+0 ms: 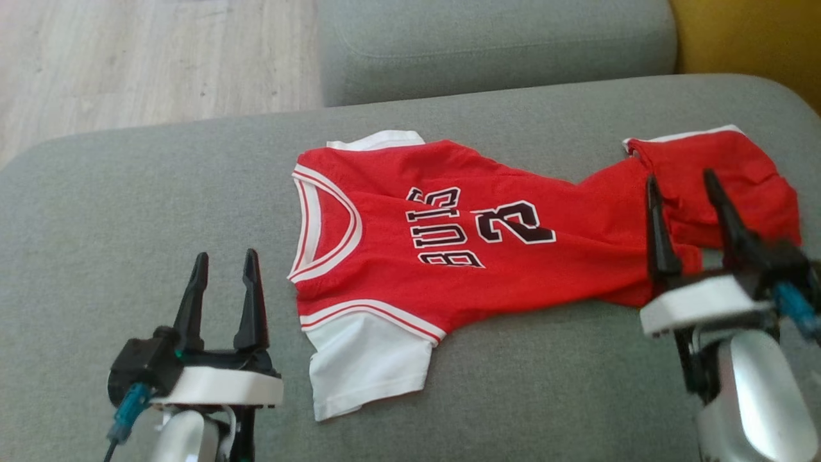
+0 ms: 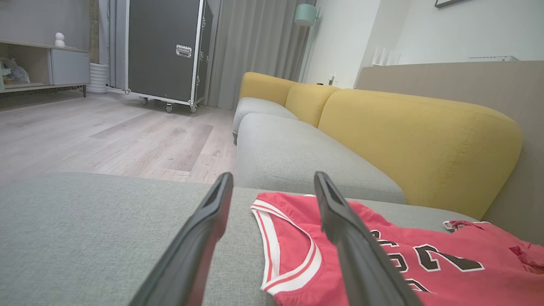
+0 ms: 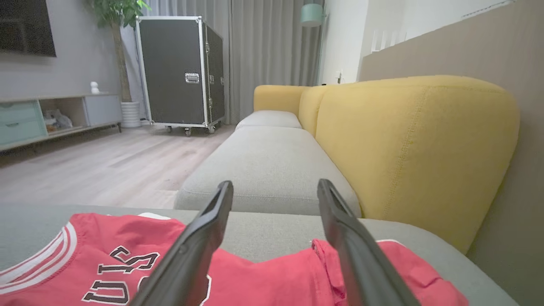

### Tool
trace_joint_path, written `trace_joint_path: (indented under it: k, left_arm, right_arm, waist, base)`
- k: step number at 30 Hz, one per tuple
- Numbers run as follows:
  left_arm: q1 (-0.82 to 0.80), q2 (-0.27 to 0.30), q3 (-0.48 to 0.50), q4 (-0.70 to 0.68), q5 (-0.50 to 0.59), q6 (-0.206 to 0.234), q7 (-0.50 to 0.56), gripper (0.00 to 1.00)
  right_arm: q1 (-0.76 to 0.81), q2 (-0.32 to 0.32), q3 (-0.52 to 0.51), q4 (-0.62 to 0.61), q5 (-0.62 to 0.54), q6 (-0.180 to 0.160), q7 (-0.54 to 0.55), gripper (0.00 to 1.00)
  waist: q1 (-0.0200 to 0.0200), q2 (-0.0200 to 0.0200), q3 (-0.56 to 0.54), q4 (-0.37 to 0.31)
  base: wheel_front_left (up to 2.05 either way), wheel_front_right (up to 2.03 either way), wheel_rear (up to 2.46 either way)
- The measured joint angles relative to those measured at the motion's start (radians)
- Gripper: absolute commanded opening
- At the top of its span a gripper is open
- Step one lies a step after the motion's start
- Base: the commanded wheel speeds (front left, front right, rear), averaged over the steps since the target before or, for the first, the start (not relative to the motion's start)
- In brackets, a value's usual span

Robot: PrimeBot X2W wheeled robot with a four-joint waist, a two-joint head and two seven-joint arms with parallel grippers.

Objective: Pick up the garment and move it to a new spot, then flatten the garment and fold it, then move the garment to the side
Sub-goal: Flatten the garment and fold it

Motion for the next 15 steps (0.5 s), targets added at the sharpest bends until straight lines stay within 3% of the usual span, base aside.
trace_joint_path:
  k: [8, 12, 15]
  left_arm:
    - [-0.031, 0.031, -0.022, -0.002, 0.021, -0.018, 0.003, 1.00]
    - [-0.182, 0.116, -0.085, 0.000, 0.021, -0.026, 0.078, 1.00]
    - [-0.377, 0.213, -0.201, 0.010, -0.036, -0.026, 0.219, 1.00]
  right_arm:
    - [0.072, 0.005, -0.002, -0.006, 0.156, 0.000, -0.079, 1.00]
    - [0.049, 0.006, 0.018, -0.025, 0.193, 0.000, -0.094, 1.00]
    - [0.009, 0.006, 0.021, -0.044, 0.223, 0.000, -0.096, 1.00]
  waist:
    - [0.0000, 0.0000, 0.048, -0.042]
    - [0.0001, 0.0000, 0.099, -0.072]
    - [0.0002, 0.0000, 0.145, -0.098]
  base:
    - [0.00, 0.00, 0.00]
    - [0.00, 0.00, 0.00]
    - [0.00, 0.00, 0.00]
